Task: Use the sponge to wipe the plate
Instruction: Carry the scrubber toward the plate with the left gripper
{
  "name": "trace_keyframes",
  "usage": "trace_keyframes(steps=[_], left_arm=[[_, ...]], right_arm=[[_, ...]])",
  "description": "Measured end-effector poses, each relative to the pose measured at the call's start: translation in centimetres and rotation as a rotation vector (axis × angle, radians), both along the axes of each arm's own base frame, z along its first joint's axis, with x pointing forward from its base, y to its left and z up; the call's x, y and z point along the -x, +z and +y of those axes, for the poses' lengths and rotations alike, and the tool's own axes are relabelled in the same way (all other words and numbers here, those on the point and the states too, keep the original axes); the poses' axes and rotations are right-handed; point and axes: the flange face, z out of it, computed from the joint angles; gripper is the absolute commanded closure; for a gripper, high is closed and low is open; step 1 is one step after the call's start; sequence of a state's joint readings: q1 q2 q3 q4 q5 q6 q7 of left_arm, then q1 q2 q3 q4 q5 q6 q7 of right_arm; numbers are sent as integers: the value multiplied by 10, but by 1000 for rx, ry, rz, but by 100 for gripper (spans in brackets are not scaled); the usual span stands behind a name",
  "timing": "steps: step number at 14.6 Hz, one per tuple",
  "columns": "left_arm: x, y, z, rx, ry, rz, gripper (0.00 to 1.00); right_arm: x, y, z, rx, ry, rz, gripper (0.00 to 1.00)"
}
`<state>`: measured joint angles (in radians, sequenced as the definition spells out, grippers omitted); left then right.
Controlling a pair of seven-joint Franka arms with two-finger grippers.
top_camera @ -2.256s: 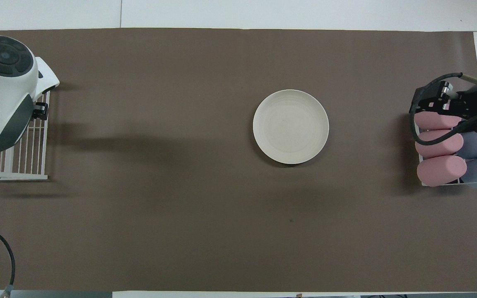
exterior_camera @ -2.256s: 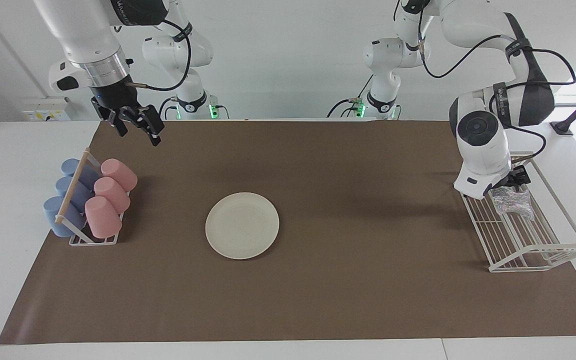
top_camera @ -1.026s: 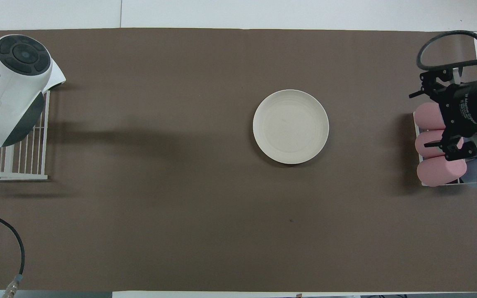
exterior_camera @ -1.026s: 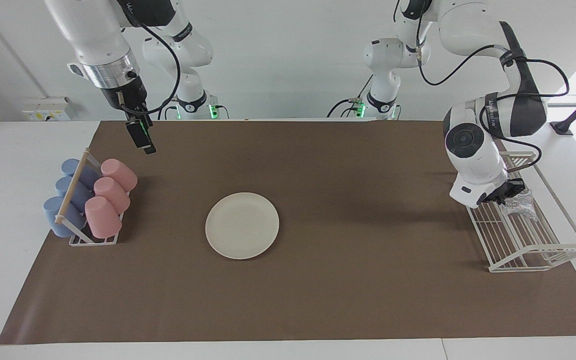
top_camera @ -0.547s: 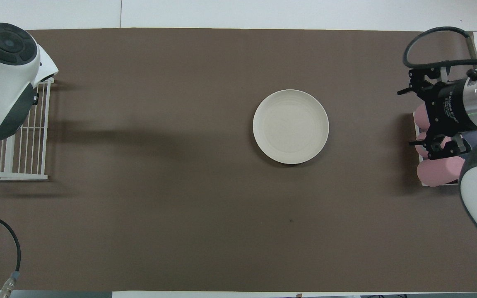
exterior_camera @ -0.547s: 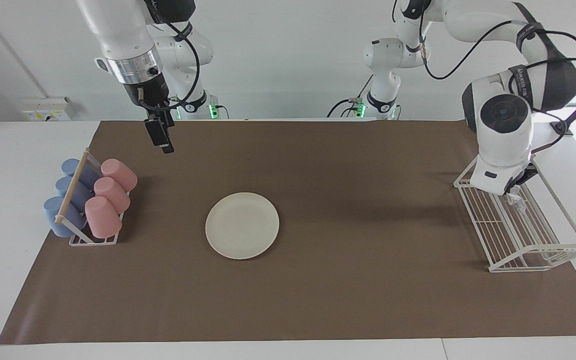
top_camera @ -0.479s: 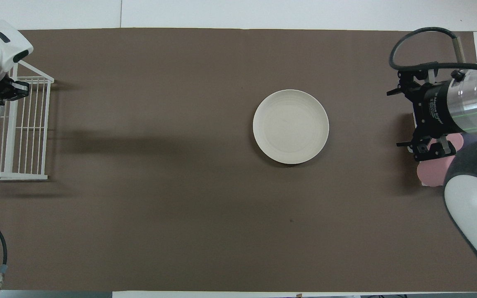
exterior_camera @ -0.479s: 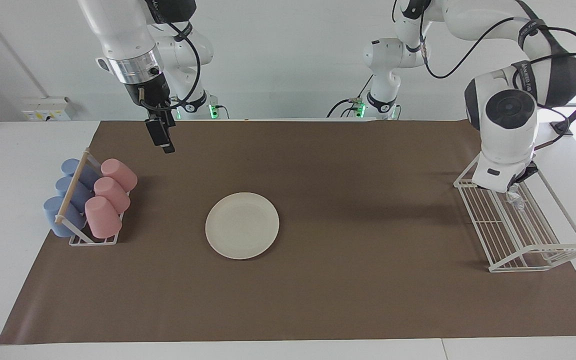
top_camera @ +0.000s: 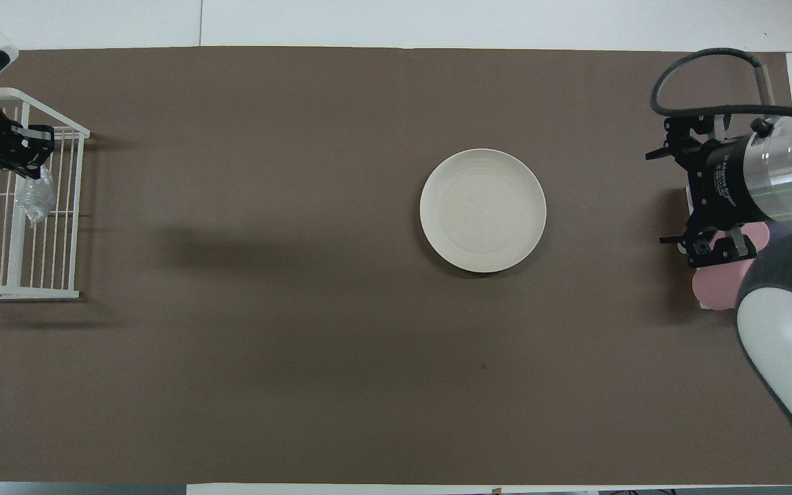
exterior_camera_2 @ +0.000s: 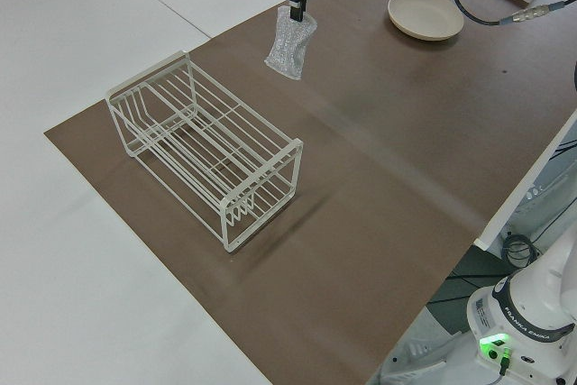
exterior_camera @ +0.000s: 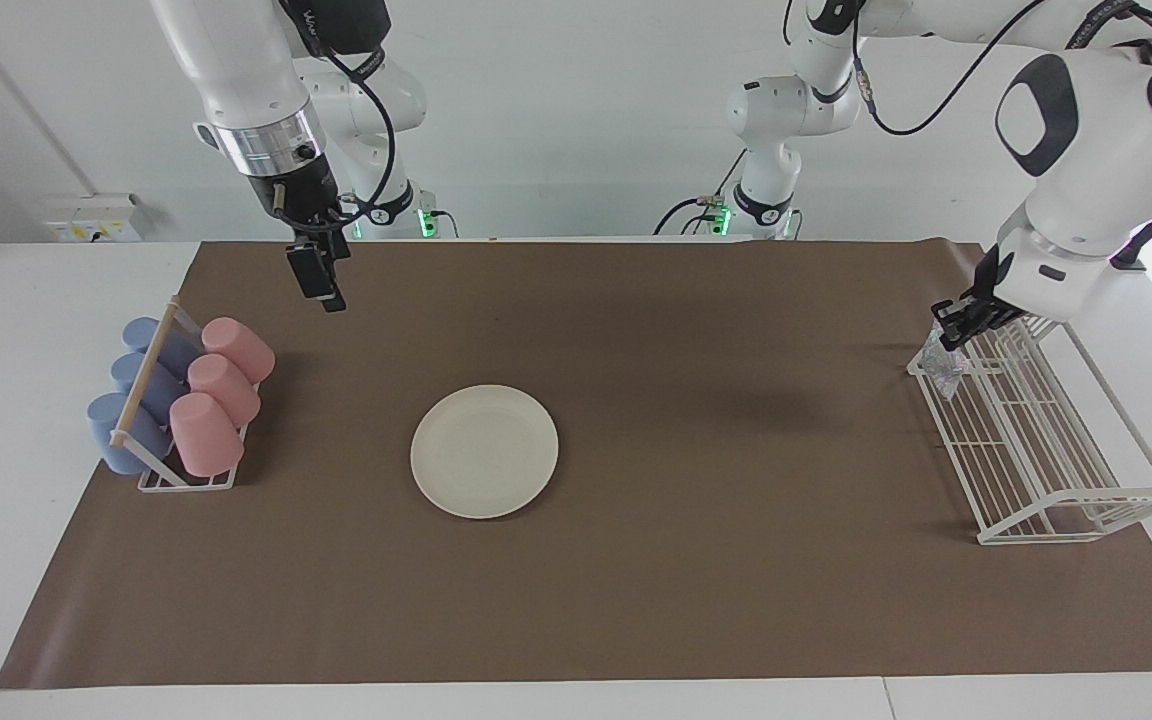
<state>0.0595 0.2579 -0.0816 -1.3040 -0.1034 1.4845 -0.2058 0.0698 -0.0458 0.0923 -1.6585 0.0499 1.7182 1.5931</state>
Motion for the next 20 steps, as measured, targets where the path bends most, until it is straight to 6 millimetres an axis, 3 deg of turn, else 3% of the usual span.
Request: trace_keyframes(steps=[4,7,12,15,17,20], left_arm=[[5,23,22,339,140,-10,100],[15,22,11,539,181,24,100],[56,-22,-35,851,206,51,100],[87,-53,-77,1010,173,22,100],[101,-67,-112,1103,132,1,100],[112,-83,-142,1223,79,-28,100]], right_arm=[[1,-2,4,-4,5,5,0],[0,-1,8,-39,5,0,0],[9,5,48,-63,44,-2,0],[9,14,68,-63,79,18,0],[7,16,99,-54,75,36,0],[7,10,157,-48,49,60,0]])
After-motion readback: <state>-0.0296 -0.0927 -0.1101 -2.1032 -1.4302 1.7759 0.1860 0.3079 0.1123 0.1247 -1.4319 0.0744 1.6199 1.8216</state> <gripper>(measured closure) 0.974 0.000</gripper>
